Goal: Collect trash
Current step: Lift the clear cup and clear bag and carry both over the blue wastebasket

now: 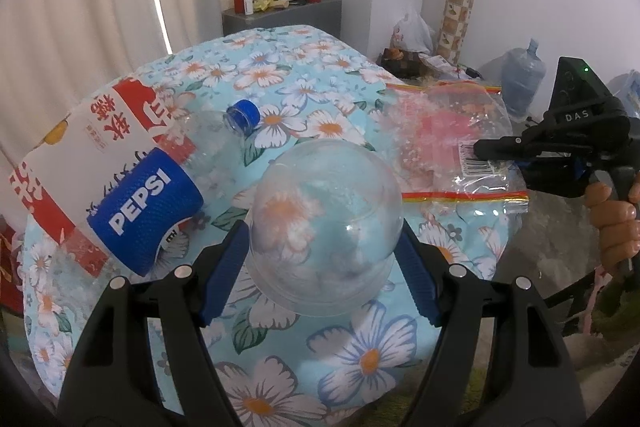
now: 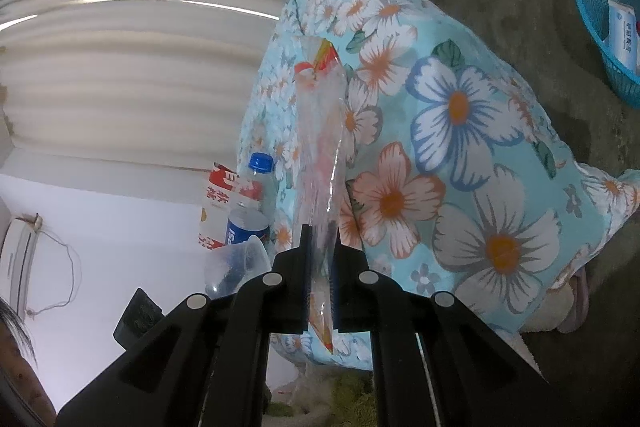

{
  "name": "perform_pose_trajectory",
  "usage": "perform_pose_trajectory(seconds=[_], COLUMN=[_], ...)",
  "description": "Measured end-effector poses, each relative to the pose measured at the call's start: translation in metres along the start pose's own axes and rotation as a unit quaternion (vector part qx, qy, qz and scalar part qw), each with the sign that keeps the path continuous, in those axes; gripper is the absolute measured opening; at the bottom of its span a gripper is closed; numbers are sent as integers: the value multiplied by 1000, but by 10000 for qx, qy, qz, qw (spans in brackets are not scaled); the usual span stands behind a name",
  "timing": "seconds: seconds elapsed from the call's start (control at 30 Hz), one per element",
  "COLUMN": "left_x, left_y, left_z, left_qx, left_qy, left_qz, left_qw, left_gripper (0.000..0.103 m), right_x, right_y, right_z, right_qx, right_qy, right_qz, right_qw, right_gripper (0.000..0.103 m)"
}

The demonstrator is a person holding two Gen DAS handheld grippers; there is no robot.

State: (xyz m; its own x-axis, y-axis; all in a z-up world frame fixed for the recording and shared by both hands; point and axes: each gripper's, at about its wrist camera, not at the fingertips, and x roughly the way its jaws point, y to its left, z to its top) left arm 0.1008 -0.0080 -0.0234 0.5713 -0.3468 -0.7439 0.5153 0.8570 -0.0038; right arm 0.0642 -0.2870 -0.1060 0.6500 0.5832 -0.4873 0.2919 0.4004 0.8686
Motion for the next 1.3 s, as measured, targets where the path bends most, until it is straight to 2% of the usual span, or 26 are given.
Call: perform_pose_trajectory(seconds=[0.33,0.53,0.77,1.07,1.2,1.3], left_x=[-23,-37,-36,-2,20,40], left_y=[1,-6,-34,-91,-121,-142], left_z=[9,33,74,125,144,158], left_qx=[11,176,433,647,765,796], left_qy=[-286,-520,-642,-370,-202,-21], left_qz=[-126,-439,-931,-1683,-2000,-2211], left_qw=[9995,9975,9926,9829,9766,9720], left_gripper=[69,69,69,69,69,69], right_x=[-23,-45,-77,-116,-138,-166], right_y=[4,2,-12,-38,-57,-80], right_z=[-4,-9,-14,-11,-8,-5], right_qx=[-77,-67,28,249,447,690], right_qy=[-299,-627,-1006,-1410,-1685,-2070], right_qz=[59,218,401,589,499,322], right_qw=[9995,9978,9941,9879,9834,9754], right_gripper=[8,8,8,8,8,8])
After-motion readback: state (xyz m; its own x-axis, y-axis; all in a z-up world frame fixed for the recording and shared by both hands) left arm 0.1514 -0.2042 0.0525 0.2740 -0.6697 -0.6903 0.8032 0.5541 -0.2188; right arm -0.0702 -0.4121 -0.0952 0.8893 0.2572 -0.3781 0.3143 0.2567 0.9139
